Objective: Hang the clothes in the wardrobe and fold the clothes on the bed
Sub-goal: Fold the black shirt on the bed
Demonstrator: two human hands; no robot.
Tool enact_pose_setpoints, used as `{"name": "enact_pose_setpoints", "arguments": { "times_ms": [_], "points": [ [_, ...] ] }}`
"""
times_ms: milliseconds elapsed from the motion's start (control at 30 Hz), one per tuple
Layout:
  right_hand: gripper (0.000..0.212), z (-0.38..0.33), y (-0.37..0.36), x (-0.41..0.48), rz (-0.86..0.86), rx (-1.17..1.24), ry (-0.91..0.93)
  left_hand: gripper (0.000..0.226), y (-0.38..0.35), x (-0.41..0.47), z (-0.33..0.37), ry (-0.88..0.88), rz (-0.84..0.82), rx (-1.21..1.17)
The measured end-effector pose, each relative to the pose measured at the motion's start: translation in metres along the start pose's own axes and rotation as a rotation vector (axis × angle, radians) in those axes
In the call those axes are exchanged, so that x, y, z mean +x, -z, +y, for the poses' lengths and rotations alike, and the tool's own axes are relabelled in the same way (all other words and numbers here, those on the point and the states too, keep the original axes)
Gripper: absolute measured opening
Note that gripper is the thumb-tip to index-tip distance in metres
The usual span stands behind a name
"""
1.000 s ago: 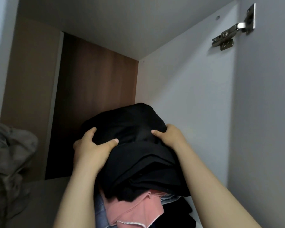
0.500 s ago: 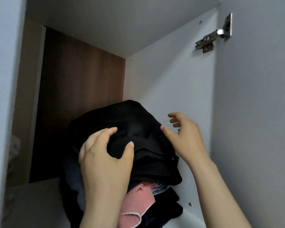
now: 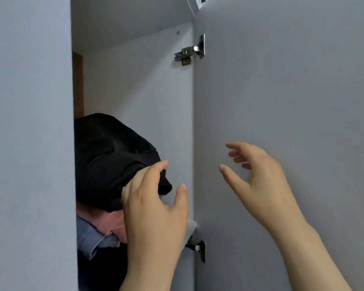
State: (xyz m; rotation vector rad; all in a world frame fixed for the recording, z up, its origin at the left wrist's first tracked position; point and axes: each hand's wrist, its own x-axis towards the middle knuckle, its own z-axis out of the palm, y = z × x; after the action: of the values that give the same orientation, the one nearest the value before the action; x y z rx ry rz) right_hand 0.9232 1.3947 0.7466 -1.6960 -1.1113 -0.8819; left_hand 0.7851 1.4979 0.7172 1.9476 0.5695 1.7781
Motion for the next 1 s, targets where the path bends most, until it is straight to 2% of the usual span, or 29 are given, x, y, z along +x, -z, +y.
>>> {"name": "enact_pose_setpoints", "arguments": {
  "times_ms": [267, 600, 1000],
  "points": [
    [0.043, -0.02, 0.095, -0.069, 0.009, -0.192, -0.101, 0.042, 0.003, -0.053, 0.039, -0.027, -0.299, -0.222],
    [0.042, -0.008, 0.214, -0.098, 0.131, -0.404, -0.149, 0.037, -0.029, -0.086, 0.129, -0.194, -0.455, -0.525],
    [0.043, 0.021, 0.323, -0.149, 0.191, -0.738, -0.361, 0.038, -0.095, -0.157, 0.214, -0.232, -0.757, -0.836]
  ]
}}
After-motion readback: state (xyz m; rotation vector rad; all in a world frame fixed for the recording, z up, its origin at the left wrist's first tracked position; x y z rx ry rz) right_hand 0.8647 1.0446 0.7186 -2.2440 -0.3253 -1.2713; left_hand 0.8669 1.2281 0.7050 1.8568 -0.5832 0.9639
